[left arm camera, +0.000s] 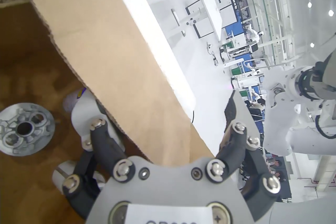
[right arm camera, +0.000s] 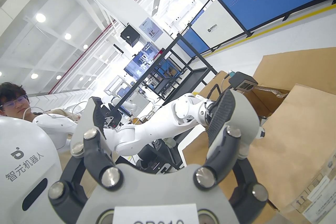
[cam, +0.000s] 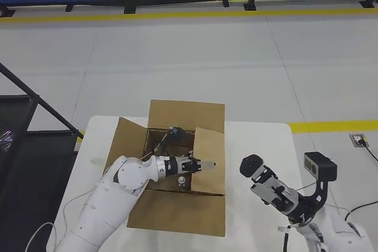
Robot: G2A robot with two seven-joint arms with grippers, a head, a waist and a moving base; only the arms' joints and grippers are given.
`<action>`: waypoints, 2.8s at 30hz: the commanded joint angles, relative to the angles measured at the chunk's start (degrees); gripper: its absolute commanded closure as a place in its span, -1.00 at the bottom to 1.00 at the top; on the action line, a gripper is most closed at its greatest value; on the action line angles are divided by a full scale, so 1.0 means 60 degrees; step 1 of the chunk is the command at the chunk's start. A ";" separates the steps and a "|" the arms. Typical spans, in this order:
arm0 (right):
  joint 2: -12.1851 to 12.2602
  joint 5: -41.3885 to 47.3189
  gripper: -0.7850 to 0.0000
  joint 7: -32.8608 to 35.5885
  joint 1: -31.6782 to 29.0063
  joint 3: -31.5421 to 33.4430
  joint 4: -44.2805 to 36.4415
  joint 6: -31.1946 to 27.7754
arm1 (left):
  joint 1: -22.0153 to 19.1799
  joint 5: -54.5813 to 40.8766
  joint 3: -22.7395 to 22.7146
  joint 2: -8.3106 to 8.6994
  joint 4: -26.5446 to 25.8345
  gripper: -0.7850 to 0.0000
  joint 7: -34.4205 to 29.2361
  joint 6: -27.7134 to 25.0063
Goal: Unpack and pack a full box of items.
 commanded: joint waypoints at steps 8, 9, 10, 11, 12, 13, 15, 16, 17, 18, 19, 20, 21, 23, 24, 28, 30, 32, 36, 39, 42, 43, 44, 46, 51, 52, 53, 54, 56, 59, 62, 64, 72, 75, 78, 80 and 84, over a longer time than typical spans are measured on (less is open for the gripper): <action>0.0072 -0.0243 -1.00 -0.0865 -0.0264 0.0458 -0.0137 -0.0398 | 0.0153 -0.0234 0.0239 -0.0139 -0.1270 -1.00 0.0732 0.0236; 0.0079 -0.0294 -1.00 -0.0982 -0.0379 0.0547 -0.0182 -0.0489 | 0.0090 -0.0158 0.0366 -0.0188 -0.1260 -1.00 0.0870 0.0330; 0.0086 -0.0323 -1.00 -0.1109 -0.0504 0.0643 -0.0236 -0.0587 | 0.0004 -0.0042 0.0513 -0.0245 -0.1220 -1.00 0.1018 0.0411; 0.0092 -0.0336 -1.00 -0.1235 -0.0639 0.0744 -0.0288 -0.0704 | -0.0084 0.0010 0.0676 -0.0310 -0.1150 -1.00 0.1158 0.0471; 0.0100 -0.0366 -1.00 -0.1351 -0.0789 0.0860 -0.0339 -0.0815 | -0.0173 -0.0018 0.0840 -0.0385 -0.1039 -1.00 0.1304 0.0526; 0.0106 -0.0390 -1.00 -0.1477 -0.0951 0.0985 -0.0395 -0.0923 | -0.0277 -0.0031 0.1023 -0.0467 -0.0912 -1.00 0.1432 0.0595; 0.0116 -0.0454 -1.00 -0.1725 -0.1313 0.1238 -0.0510 -0.1138 | -0.0508 -0.0056 0.1434 -0.0652 -0.0653 -1.00 0.1641 0.0737; 0.0119 -0.0457 -1.00 -0.1853 -0.1504 0.1355 -0.0559 -0.1259 | -0.0631 -0.0094 0.1637 -0.0753 -0.0483 -1.00 0.1748 0.0845; 0.0121 -0.0460 -1.00 -0.1994 -0.1693 0.1487 -0.0599 -0.1384 | -0.0765 -0.0126 0.1852 -0.0861 -0.0319 -1.00 0.1828 0.0920; 0.0122 -0.0472 -1.00 -0.2144 -0.1882 0.1628 -0.0629 -0.1523 | -0.0915 -0.0084 0.2064 -0.0970 -0.0126 -1.00 0.1918 0.0999; 0.0121 -0.0455 -1.00 -0.2302 -0.2072 0.1761 -0.0654 -0.1683 | -0.1053 -0.0041 0.2280 -0.1086 0.0067 -1.00 0.2023 0.1117; 0.0121 -0.0382 -1.00 -0.2425 -0.2272 0.1864 -0.0660 -0.1822 | -0.1186 -0.0044 0.2497 -0.1206 0.0249 -1.00 0.2082 0.1196; 0.0119 -0.0197 -1.00 -0.2561 -0.2472 0.1947 -0.0648 -0.1908 | -0.1309 -0.0089 0.2684 -0.1327 0.0463 -1.00 0.2153 0.1294; 0.0106 0.0148 -1.00 -0.2901 -0.2740 0.2099 -0.0600 -0.1928 | -0.1526 -0.0232 0.2999 -0.1562 0.0851 -1.00 0.2277 0.1451; 0.0106 0.0148 -1.00 -0.2901 -0.2740 0.2099 -0.0600 -0.1928 | -0.1627 -0.0253 0.3126 -0.1668 0.1052 -1.00 0.2351 0.1569; 0.0106 0.0148 -1.00 -0.2901 -0.2740 0.2099 -0.0600 -0.1928 | -0.1923 -0.0233 0.3524 -0.2027 0.1663 -1.00 0.2488 0.2000; 0.0106 0.0148 -1.00 -0.2901 -0.2740 0.2099 -0.0600 -0.1928 | -0.2020 -0.0293 0.3629 -0.2177 0.1918 -1.00 0.2529 0.2223; 0.0106 0.0148 -1.00 -0.2901 -0.2740 0.2099 -0.0600 -0.1928 | -0.2084 -0.0360 0.3700 -0.2310 0.2111 -1.00 0.2567 0.2297; 0.0106 0.0148 -1.00 -0.2901 -0.2740 0.2099 -0.0600 -0.1928 | -0.2157 -0.0338 0.3803 -0.2518 0.2340 -1.00 0.2614 0.2285; 0.0106 0.0148 -1.00 -0.2901 -0.2740 0.2099 -0.0600 -0.1928 | -0.2153 -0.0200 0.3767 -0.2592 0.2268 -1.00 0.2719 0.2211; 0.0106 0.0148 -1.00 -0.2901 -0.2740 0.2099 -0.0600 -0.1928 | -0.2024 0.0079 0.3578 -0.2548 0.1928 -1.00 0.2898 0.2142; 0.0106 0.0148 -1.00 -0.2901 -0.2740 0.2099 -0.0600 -0.1928 | -0.1951 0.0227 0.3470 -0.2501 0.1742 -1.00 0.2977 0.2145; 0.0106 0.0148 -1.00 -0.2901 -0.2740 0.2099 -0.0600 -0.1928 | -0.1856 0.0373 0.3330 -0.2435 0.1525 -1.00 0.3029 0.2160; 0.0112 0.0027 -1.00 -0.2890 -0.2693 0.2108 -0.0683 -0.1788 | -0.1607 0.0698 0.2936 -0.2250 0.0971 -1.00 0.3122 0.2210; 0.0180 -0.0825 -1.00 -0.2403 -0.2226 0.2026 -0.1282 -0.0948 | -0.0363 0.1370 0.1228 -0.1545 -0.1078 -1.00 0.2938 0.2344; 0.0198 -0.1009 -1.00 -0.2242 -0.2086 0.1961 -0.1410 -0.0728 | -0.0019 0.1481 0.0739 -0.1382 -0.1543 -1.00 0.2874 0.2375; 0.0216 -0.1212 -1.00 -0.2086 -0.1931 0.1891 -0.1528 -0.0478 | 0.0362 0.1603 0.0234 -0.1223 -0.2056 -1.00 0.2811 0.2370; 0.0236 -0.1458 -1.00 -0.1900 -0.1758 0.1801 -0.1654 -0.0207 | 0.0785 0.1709 -0.0266 -0.1072 -0.2636 -1.00 0.2712 0.2357; 0.0277 -0.1987 -1.00 -0.1449 -0.1339 0.1530 -0.1873 0.0337 | 0.1705 0.1919 -0.1320 -0.0792 -0.3811 -1.00 0.2528 0.2403; 0.0349 -0.3056 -1.00 -0.0462 -0.0486 0.0870 -0.2133 0.1301 | 0.3090 0.2022 -0.2845 -0.0467 -0.5399 -1.00 0.2228 0.2360; 0.0400 -0.4067 -1.00 0.0638 0.0680 -0.0096 -0.2038 0.2263 | 0.4305 0.1804 -0.4183 -0.0251 -0.6541 -1.00 0.2017 0.2175; 0.0410 -0.4659 -1.00 0.1390 0.1590 -0.0907 -0.1736 0.2825 | 0.4979 0.1356 -0.5021 -0.0150 -0.6979 -1.00 0.1918 0.1922; 0.0187 -0.6575 -1.00 0.3422 0.5102 -0.4048 0.0683 0.4870 | 0.7168 0.0500 -0.7601 0.0091 -0.7749 -1.00 0.1977 0.0976; 0.0129 -0.6552 -1.00 0.3584 0.5430 -0.4383 0.0700 0.5262 | 0.7433 0.0404 -0.7834 0.0122 -0.7742 -1.00 0.1871 0.0770; 0.0129 -0.6552 -1.00 0.3584 0.5430 -0.4383 0.0700 0.5262 | 0.7433 0.0404 -0.7834 0.0122 -0.7742 -1.00 0.1871 0.0770; 0.0129 -0.6552 -1.00 0.3584 0.5430 -0.4383 0.0700 0.5262 | 0.7433 0.0404 -0.7834 0.0122 -0.7742 -1.00 0.1871 0.0770; 0.0129 -0.6552 -1.00 0.3584 0.5430 -0.4383 0.0700 0.5262 | 0.7433 0.0404 -0.7834 0.0122 -0.7742 -1.00 0.1871 0.0770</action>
